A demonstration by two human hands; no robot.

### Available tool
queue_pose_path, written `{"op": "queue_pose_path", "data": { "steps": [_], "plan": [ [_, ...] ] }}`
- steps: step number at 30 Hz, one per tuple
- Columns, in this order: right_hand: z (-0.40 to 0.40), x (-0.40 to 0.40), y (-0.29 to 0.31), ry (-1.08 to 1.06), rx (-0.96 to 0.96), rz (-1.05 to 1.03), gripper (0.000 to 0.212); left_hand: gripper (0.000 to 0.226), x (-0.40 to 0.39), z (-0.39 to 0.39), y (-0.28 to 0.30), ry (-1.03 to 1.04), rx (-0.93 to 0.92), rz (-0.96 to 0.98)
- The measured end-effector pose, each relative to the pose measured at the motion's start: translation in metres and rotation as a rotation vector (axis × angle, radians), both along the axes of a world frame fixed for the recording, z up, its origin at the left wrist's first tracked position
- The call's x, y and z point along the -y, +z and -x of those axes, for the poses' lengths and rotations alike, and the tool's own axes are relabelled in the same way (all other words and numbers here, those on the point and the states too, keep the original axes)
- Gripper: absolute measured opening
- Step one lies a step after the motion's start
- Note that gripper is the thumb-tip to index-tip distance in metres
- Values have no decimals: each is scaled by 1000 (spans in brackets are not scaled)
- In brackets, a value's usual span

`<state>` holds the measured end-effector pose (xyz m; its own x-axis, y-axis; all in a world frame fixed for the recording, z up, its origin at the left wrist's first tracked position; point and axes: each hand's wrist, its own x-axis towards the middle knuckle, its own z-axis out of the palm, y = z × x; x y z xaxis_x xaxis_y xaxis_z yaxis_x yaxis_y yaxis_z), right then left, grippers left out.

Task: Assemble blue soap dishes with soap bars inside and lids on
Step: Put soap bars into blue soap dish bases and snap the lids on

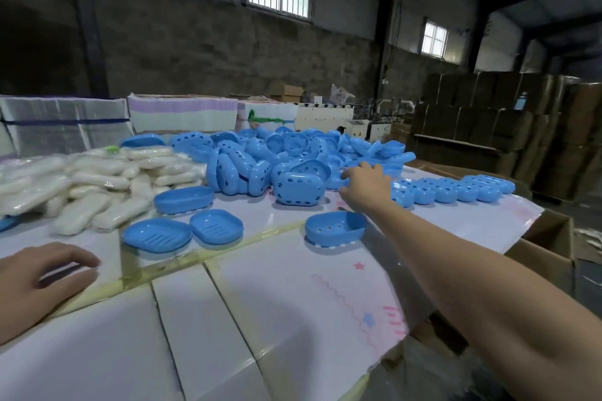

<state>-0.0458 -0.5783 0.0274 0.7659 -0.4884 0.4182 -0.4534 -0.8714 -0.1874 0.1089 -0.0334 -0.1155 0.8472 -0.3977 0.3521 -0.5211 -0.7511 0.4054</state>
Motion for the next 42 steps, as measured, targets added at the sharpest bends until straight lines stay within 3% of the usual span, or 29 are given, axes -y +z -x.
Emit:
{"op": "queue_pose_path", "data": {
  "steps": [4,6,10,14,17,20,26,31,35,42],
  "plan": [
    [-12,-65,18,240,145,-95,29,35,5,34,24,11,33,62],
    [-17,-107,24,365,168,-174,27,22,22,69,49,19,81,72],
    [-27,-196,21,609,148,-275,21,21,41,107,79,34,-16,124],
    [-38,-282,15,848,36,-366,13,21,46,120,90,98,33,221],
    [-46,-332,9,940,4,-446,8,22,44,121,94,213,60,300],
    [-47,-362,-14,916,112,-532,17,21,39,119,95,277,55,319],
    [-44,-363,-34,1031,-14,-455,25,11,4,109,105,448,64,-3],
    [-41,-365,-38,1108,-74,-432,19,35,-51,95,110,750,77,-154],
    [-39,-368,-39,1196,-104,-377,16,47,-89,97,114,1027,-98,-364],
    [-36,-364,-37,1240,-113,-330,18,45,-104,101,125,1159,-261,-443]
  ]
}}
